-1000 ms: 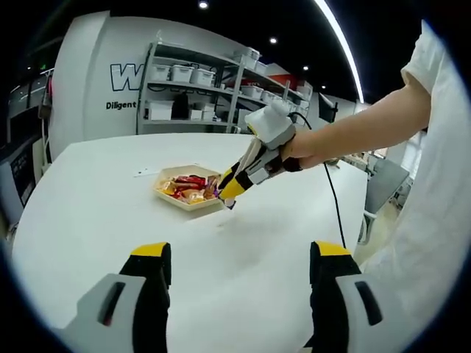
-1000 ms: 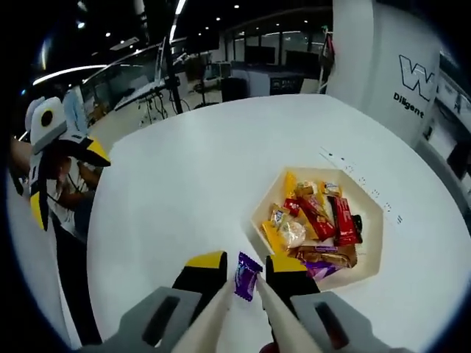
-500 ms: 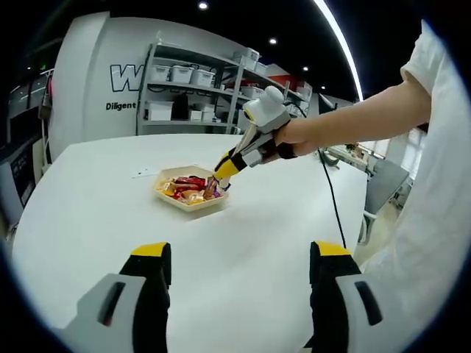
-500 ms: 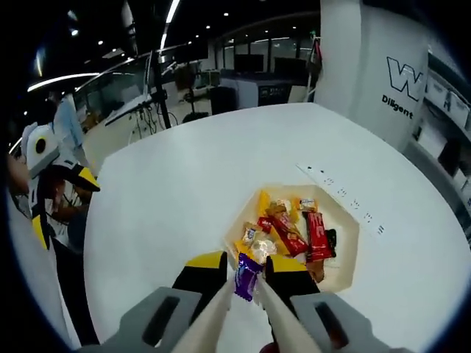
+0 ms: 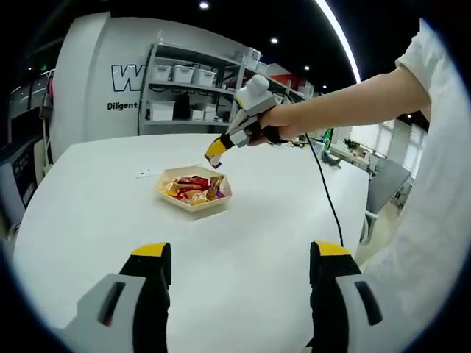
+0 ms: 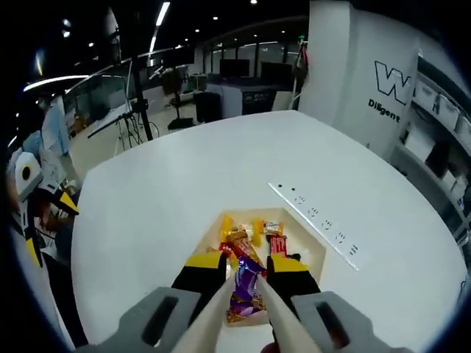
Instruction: Place the target food into the container with the food tongs after gripping and lifting it, then release it inside without dropping or visibly crushing the food.
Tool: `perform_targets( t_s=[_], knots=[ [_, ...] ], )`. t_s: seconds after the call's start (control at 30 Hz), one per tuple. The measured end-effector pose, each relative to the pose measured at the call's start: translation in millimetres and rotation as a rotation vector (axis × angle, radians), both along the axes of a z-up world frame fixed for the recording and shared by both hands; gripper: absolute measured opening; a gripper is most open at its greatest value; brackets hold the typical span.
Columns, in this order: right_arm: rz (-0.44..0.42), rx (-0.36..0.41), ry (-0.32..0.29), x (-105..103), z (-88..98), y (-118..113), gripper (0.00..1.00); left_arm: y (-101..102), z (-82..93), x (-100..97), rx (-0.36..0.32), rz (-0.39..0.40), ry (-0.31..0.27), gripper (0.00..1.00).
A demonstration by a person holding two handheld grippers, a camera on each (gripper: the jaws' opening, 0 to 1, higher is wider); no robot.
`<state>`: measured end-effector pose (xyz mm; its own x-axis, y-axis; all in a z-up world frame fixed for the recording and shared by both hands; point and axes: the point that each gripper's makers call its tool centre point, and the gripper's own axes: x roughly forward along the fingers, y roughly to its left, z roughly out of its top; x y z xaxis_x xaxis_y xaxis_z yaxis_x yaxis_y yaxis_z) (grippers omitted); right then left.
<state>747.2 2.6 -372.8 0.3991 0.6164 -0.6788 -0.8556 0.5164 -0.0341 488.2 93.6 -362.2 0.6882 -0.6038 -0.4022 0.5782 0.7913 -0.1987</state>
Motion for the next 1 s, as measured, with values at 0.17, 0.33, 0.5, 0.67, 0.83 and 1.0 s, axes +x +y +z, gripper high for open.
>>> perform_targets(
  t_s=[0.17, 0.33, 0.5, 0.67, 0.83, 1.0],
  knots=[
    [-0.008, 0.001, -0.007, 10.6, 1.9, 1.0, 0.18, 1.2, -0.6, 1.4, 0.001, 0.000, 0.001, 0.74],
    [-0.009, 0.009, -0.007, 13.6, 4.9, 2.6, 0.18, 1.0, -0.1, 2.5, 0.002, -0.002, 0.001, 0.74],
    [-0.021, 0.025, 0.001, 15.3, 7.2, 2.6, 0.19, 0.4, 0.5, 2.4, 0.002, -0.004, 0.001, 0.74],
    [-0.025, 0.030, 0.007, 11.7, 8.1, 1.9, 0.19, 0.3, 0.1, 2.2, 0.001, -0.004, 0.000, 0.74],
    [-0.019, 0.035, 0.014, 5.6, 8.5, 0.7, 0.19, -0.8, -0.9, 1.4, 0.000, -0.008, -0.001, 0.75],
    [-0.022, 0.052, 0.030, 0.3, 8.1, -0.9, 0.19, -5.3, 0.6, -0.5, -0.002, -0.014, -0.001, 0.75]
  ],
)
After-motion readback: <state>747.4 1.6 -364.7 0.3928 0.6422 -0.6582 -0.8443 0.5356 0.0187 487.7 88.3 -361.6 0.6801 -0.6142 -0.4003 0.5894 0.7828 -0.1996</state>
